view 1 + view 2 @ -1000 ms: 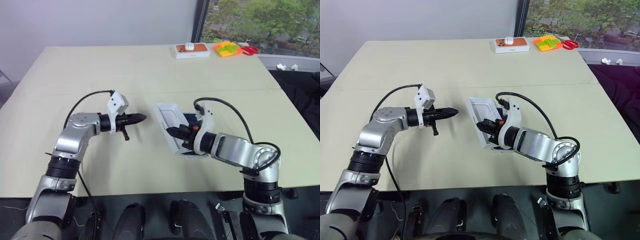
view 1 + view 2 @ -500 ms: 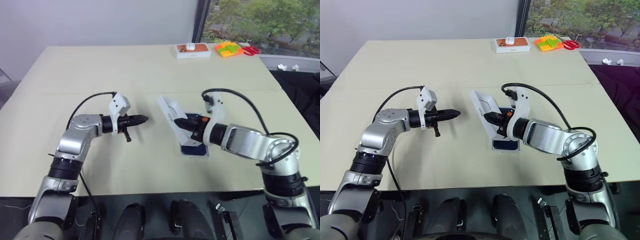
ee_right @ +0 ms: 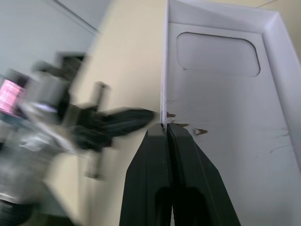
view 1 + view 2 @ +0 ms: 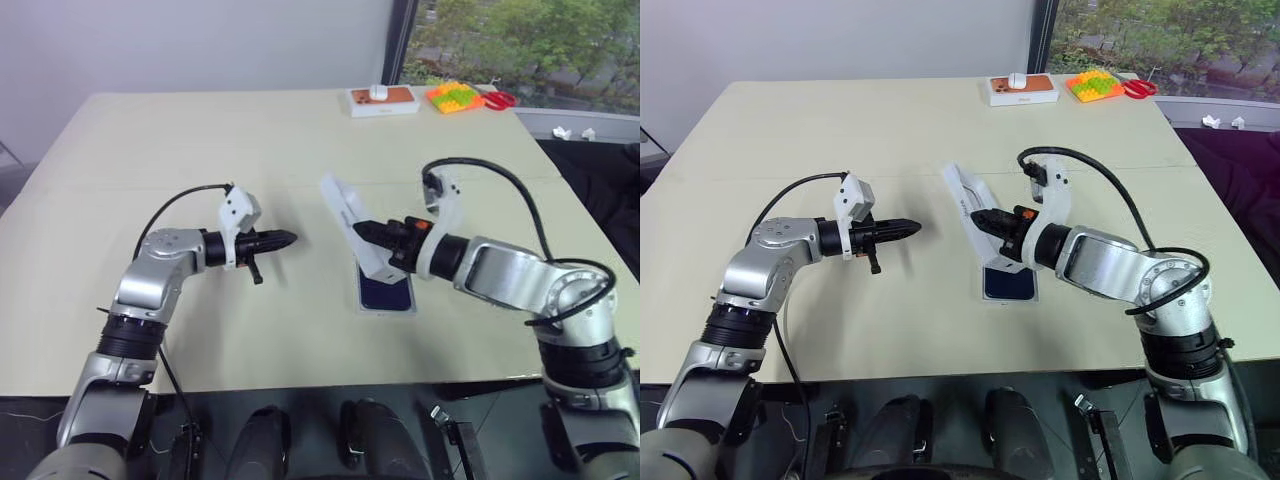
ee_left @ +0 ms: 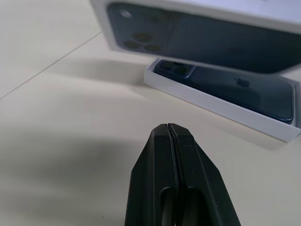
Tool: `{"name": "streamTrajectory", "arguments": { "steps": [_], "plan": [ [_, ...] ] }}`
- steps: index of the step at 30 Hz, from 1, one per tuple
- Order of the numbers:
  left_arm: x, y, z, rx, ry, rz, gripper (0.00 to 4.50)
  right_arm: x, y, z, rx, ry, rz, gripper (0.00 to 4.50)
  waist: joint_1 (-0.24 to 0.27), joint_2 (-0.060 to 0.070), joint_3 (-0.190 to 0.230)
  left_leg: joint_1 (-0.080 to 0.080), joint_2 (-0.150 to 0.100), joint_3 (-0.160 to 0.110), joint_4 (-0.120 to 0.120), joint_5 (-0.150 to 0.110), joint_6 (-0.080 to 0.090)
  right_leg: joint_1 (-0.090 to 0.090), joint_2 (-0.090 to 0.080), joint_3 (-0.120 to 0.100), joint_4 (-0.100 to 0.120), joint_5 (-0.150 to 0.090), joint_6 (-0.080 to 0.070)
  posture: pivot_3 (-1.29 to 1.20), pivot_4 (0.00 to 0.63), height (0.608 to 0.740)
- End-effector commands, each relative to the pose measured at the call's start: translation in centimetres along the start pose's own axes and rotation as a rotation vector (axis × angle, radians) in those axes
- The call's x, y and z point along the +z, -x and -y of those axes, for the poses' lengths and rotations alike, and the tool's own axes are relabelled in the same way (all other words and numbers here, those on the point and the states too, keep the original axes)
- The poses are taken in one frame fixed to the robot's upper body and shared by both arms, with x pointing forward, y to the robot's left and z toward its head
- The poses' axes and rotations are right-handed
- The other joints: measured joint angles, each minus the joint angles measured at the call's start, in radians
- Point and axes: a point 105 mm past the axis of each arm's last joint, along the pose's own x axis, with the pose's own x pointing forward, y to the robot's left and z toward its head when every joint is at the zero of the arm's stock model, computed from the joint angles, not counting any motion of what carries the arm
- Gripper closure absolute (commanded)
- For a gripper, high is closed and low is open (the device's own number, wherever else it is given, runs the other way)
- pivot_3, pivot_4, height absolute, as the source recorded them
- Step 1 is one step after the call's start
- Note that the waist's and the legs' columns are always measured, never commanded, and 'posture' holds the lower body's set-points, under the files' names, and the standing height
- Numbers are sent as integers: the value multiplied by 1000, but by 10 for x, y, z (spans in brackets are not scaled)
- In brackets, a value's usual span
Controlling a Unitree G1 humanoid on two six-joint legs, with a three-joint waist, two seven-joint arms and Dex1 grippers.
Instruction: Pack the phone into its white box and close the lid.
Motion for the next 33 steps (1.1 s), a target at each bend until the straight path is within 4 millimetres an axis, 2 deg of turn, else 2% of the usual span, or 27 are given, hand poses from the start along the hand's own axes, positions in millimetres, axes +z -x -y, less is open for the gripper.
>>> {"name": "streamTrajectory", "arguments": {
  "steps": [1,5,8,17,20,22,26,27,31,33],
  "plan": [
    [5,2,1,-3,-23,14,4500,-9,-4,-21,81,-88,18,4446,1,0,0,0,1,0,0,0,0,0,0,0,0,0,0,0,150,740],
    [4,2,1,-3,-23,14,4500,-24,-13,-19,61,-208,7,4446,2,0,0,0,0,0,0,0,0,0,0,0,0,0,0,0,150,740],
    [4,2,1,-3,-23,13,4500,-32,-18,-8,8,-301,-1,4446,1,0,0,0,0,0,0,0,0,0,0,0,0,0,0,0,150,740],
    [4,0,2,-7,-25,13,4500,-37,-17,18,-131,-423,12,4446,1,0,0,0,0,0,0,0,0,0,0,0,0,0,0,0,150,740],
    [4,-4,5,-15,-24,17,4500,-30,-14,18,-128,-377,21,3527,2,0,0,0,0,0,0,0,0,0,0,0,0,0,0,0,150,740],
    [4,-6,7,-24,-22,21,4500,-23,-11,19,-135,-334,31,2618,1,0,0,0,0,0,0,0,0,0,0,0,0,0,0,0,150,740],
    [6,-15,15,-59,-19,35,4500,1,-2,20,-154,-223,75,485,1,0,0,0,-1,1,0,0,0,0,0,0,-1,0,0,0,150,740],
    [8,-22,18,-72,-13,50,4500,9,1,22,-170,-125,87,38,1,0,0,0,-1,1,0,0,0,0,0,0,-1,0,0,0,150,740],
    [14,-40,33,-136,-3,76,4500,27,13,30,-236,140,95,38,5,0,0,-1,-1,0,0,0,0,0,0,0,-1,0,0,0,150,740],
    [15,-49,41,-174,-17,73,4500,33,18,34,-253,213,94,38,5,0,0,-1,-1,0,0,0,1,0,0,0,-2,0,0,0,150,740]
  ]
}}
